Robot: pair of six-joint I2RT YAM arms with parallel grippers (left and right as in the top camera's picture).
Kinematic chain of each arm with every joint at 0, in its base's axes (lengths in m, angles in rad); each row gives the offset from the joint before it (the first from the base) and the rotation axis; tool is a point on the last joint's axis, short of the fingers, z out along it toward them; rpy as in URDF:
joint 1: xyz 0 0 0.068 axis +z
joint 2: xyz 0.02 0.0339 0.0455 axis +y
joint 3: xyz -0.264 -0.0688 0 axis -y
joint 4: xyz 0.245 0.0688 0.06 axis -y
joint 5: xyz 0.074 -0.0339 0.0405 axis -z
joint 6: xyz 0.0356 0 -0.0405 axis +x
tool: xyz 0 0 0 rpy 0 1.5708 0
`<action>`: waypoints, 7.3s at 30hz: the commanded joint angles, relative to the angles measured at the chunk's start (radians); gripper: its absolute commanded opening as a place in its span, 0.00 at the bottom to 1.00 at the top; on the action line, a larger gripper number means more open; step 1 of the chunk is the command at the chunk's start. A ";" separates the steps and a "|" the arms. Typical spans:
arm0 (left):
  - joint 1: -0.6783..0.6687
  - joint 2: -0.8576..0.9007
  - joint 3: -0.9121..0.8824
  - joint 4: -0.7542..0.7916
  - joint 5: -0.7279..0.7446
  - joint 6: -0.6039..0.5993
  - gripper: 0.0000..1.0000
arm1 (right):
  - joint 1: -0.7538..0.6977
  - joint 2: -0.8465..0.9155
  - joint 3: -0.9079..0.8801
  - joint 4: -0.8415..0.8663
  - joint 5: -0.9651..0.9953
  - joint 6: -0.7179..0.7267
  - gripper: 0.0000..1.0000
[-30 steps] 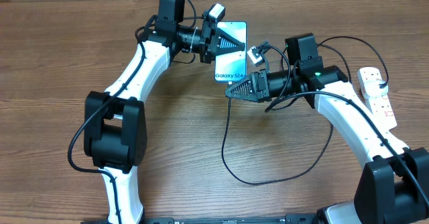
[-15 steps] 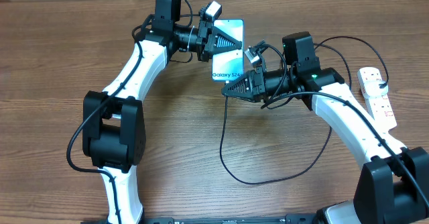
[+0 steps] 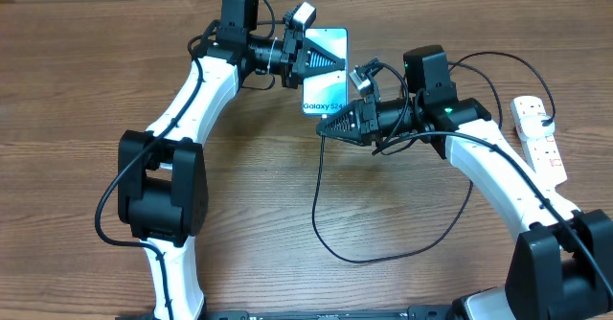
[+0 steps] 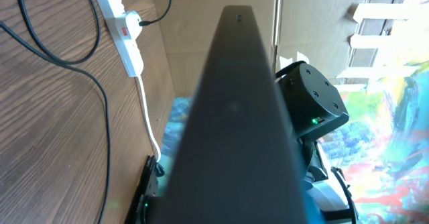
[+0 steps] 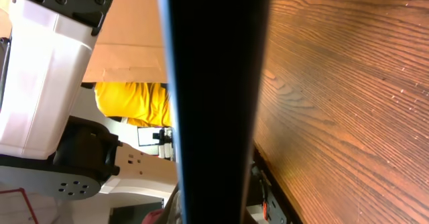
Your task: Plug charger to phone and switch on socket
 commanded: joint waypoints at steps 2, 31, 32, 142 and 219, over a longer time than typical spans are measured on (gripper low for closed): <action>-0.080 -0.030 -0.005 -0.048 0.076 0.050 0.04 | -0.025 0.001 0.034 0.060 0.127 -0.002 0.04; -0.060 -0.030 -0.005 -0.055 0.076 0.101 0.04 | -0.061 0.001 0.034 0.059 0.108 -0.009 0.99; -0.060 -0.030 -0.005 -0.055 0.076 0.116 0.04 | -0.068 0.001 0.034 0.059 0.101 -0.010 1.00; -0.061 -0.030 -0.005 -0.058 0.076 0.079 0.04 | -0.065 -0.090 0.035 -0.247 0.067 -0.244 0.04; -0.086 -0.048 -0.005 -0.134 0.074 0.071 0.04 | -0.146 -0.084 0.035 -0.354 0.052 -0.294 0.74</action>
